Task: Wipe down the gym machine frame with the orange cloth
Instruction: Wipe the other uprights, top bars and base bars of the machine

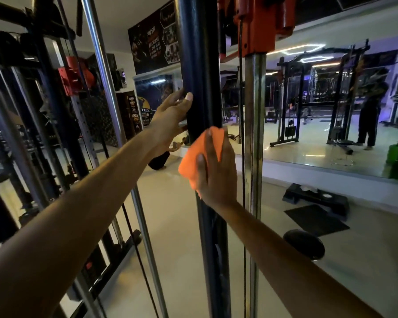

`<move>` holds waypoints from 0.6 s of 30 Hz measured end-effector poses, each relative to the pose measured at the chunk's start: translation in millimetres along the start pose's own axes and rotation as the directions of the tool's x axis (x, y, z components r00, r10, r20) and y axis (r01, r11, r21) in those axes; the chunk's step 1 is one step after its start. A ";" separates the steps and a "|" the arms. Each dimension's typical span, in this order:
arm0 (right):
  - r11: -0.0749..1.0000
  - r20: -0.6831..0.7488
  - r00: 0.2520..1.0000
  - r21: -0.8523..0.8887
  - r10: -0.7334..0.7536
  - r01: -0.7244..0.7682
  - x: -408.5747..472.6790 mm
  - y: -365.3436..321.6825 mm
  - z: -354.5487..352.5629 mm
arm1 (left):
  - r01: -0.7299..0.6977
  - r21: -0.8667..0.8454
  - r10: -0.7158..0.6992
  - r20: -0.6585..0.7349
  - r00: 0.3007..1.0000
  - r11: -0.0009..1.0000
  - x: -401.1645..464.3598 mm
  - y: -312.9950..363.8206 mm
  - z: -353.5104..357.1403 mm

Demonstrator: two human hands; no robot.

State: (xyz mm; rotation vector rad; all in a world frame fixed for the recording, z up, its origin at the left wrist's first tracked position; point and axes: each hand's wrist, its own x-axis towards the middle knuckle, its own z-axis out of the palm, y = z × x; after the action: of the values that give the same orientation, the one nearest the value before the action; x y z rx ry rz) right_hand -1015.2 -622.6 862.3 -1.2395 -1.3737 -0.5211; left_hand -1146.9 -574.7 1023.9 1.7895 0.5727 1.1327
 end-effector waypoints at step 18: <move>0.997 0.032 0.999 0.067 0.032 -0.034 -21.7 13.0 2.9 | 0.127 -0.036 -0.130 -0.098 0.987 0.991 -24.4 -38.2 21.0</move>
State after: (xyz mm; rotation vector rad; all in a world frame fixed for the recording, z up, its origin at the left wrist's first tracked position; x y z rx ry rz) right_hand -1009.7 -623.6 837.4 -1.2183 -1.3837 -0.4305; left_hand -1136.7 -584.3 976.0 1.6530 0.7170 1.1408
